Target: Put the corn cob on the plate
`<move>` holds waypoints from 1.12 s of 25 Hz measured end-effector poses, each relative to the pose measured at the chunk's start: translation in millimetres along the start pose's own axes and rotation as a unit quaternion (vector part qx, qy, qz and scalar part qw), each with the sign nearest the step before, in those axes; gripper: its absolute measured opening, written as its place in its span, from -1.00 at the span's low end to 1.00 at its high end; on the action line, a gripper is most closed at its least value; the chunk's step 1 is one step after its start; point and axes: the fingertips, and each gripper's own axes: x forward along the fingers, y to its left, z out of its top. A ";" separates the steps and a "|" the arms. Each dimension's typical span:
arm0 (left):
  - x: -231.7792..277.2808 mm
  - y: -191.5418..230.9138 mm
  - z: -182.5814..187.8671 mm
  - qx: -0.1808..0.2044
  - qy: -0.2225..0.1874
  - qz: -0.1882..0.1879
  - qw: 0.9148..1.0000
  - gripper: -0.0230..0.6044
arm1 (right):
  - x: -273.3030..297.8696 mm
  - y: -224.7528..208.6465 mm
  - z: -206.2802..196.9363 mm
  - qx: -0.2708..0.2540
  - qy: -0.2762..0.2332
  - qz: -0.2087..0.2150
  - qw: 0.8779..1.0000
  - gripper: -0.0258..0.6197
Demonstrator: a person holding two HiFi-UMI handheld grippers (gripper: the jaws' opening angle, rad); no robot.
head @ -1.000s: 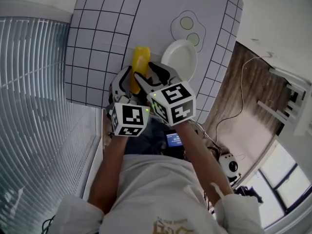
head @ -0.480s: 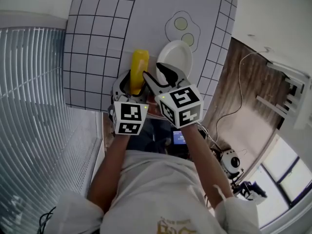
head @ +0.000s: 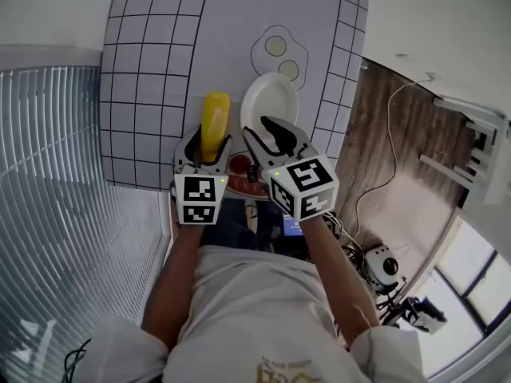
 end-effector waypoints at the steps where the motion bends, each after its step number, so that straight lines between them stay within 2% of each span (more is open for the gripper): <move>1: -0.9 -0.1 -1.3 -0.003 0.001 0.003 1.000 -0.11 | -3.0 -2.6 -0.9 0.003 -0.003 -0.001 1.000 -0.43; 6: 5.2 0.6 10.8 -0.009 0.002 0.017 1.000 -0.12 | -1.3 -11.0 0.9 0.028 -0.003 0.023 0.999 -0.46; 16: 1.5 -5.8 24.5 -0.022 -0.008 0.040 0.999 -0.13 | -3.9 -1.2 5.9 0.040 0.003 0.094 0.995 -0.45; 28: -4.7 -13.1 45.5 -0.034 -0.033 0.049 0.998 -0.14 | -6.9 -12.9 7.7 0.032 0.019 0.106 0.994 -0.45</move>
